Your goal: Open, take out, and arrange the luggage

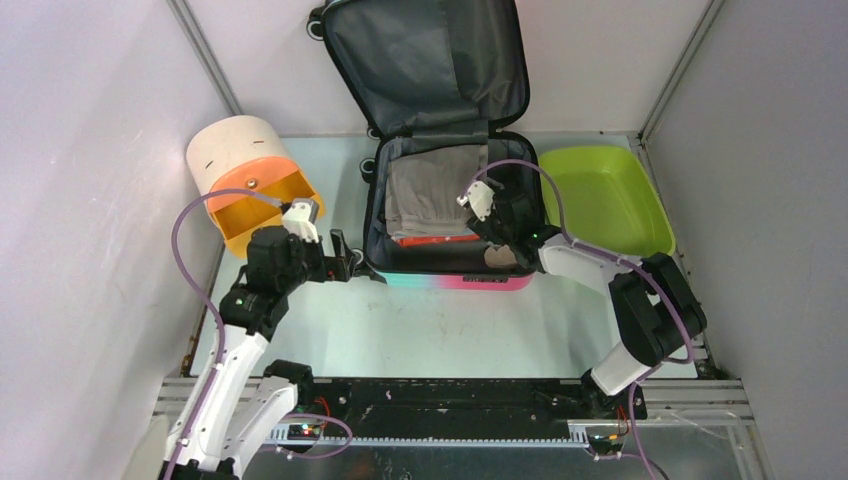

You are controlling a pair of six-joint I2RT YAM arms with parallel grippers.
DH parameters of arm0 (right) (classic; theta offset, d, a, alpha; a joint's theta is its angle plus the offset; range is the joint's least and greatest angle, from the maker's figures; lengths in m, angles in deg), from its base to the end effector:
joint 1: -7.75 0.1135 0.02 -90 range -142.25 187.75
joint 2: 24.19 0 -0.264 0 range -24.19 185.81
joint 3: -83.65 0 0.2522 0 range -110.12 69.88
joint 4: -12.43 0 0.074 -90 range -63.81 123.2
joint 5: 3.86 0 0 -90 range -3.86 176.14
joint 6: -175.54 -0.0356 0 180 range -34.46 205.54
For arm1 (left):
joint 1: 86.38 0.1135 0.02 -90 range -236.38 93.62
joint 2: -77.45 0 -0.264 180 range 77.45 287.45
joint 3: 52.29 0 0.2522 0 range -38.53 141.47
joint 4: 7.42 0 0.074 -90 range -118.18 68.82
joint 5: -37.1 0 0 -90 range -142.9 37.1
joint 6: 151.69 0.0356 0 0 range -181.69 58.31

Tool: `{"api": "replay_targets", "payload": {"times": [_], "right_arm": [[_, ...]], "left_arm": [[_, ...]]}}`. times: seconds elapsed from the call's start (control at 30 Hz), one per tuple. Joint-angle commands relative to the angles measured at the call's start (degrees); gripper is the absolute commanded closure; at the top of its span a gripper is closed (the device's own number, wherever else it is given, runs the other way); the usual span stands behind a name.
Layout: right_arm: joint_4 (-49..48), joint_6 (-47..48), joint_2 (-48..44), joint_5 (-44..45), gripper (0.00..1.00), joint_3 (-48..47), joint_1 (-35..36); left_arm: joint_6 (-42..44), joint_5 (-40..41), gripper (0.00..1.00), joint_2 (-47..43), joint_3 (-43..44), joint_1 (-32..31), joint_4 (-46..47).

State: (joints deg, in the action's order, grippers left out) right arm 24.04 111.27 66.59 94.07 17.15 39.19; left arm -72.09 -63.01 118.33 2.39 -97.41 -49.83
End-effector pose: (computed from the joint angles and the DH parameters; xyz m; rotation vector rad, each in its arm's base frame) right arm 0.2944 0.1742 0.2097 -0.9800 1.9606 -0.0959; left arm 0.1569 -0.0369 0.2942 0.1209 2.0840 -0.4113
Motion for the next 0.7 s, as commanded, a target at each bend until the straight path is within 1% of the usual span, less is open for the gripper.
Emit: {"api": "replay_targets", "payload": {"times": [0.0, 0.13, 0.2, 0.23, 0.27, 0.3, 0.37, 0.67], "right_arm": [[-5.4, 3.1, 2.7, 4.3, 0.40, -2.6, -0.3], [-7.7, 3.4, 3.8, 6.5, 0.45, -2.6, -0.3], [-8.3, 3.4, 4.1, 7.0, 0.53, -2.6, -0.6], [-8.5, 3.6, 4.2, 7.2, 0.68, -2.6, -0.6], [-8.6, 3.8, 4.2, 7.8, 0.76, -2.6, -0.7], [-8.5, 4.2, 3.8, 8.4, 0.90, -2.6, -0.7], [-7.8, 4.5, 2.4, 8.4, 1.00, -2.6, -0.8], [-1.4, 1.7, -7.9, 6.1, 1.00, -2.6, -0.6]], "left_arm": [[1.9, 2.7, 0.00, -0.3, 1.5, -1.0, 0.4], [2.2, 3.5, 0.02, -0.5, 1.3, -1.2, 0.1], [2.3, 3.9, 0.03, -0.5, 1.3, -1.2, 0.0], [2.3, 4.0, 0.04, -0.6, 1.2, -1.2, 0.0], [2.3, 4.3, 0.05, -0.6, 1.2, -1.1, 0.0], [2.3, 4.4, 0.07, -0.6, 1.2, -1.1, 0.1], [2.3, 4.8, 0.09, -0.5, 1.1, -1.1, 0.2], [1.9, 5.9, 0.10, -1.9, 0.1, -1.2, 1.0]]}}
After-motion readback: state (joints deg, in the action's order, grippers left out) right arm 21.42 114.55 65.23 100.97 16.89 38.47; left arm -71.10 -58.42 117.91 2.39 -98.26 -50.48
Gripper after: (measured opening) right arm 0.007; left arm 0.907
